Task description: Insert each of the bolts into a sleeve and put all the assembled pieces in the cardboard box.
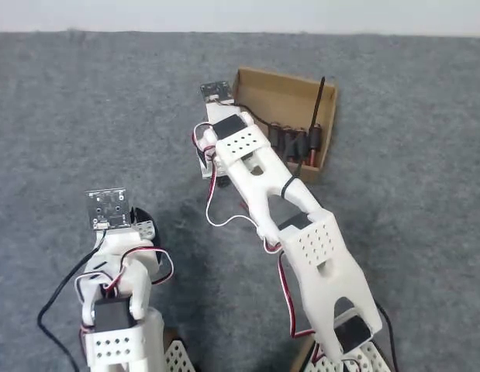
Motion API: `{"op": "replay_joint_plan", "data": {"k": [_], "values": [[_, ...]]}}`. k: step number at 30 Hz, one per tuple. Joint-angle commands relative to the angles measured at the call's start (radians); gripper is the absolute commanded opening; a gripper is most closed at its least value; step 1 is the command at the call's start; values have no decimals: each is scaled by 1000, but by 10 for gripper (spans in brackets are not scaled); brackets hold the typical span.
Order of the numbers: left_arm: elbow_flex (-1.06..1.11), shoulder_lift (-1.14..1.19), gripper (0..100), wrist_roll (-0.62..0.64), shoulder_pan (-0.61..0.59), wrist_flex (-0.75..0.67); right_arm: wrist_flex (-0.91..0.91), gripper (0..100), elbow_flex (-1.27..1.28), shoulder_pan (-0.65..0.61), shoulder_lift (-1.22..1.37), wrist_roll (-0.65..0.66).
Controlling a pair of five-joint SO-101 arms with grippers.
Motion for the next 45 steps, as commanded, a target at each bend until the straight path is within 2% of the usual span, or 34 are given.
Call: {"op": "replay_joint_plan", "data": {"k": [1, 11, 17, 21, 29, 40, 45], "values": [[-10, -18, 12, -9, -6, -3, 47, 3, -40, 19, -64, 14], [-10, -18, 12, -9, -35, -3, 449, 7, -34, 47, -358, 15], [-10, -18, 12, -9, -35, -3, 449, 7, 261, 117, -568, 18], [-10, -18, 12, -9, -35, -3, 449, 7, 486, 122, -750, 75], [-10, -18, 12, -3, -35, 0, 447, 7, 786, 171, -1049, 86], [-10, -18, 12, -2, -31, -2, 400, 7, 1086, 444, -1268, 87], [-10, -18, 12, -3, -32, -2, 306, 7, 1250, 542, -1354, 87]]}}
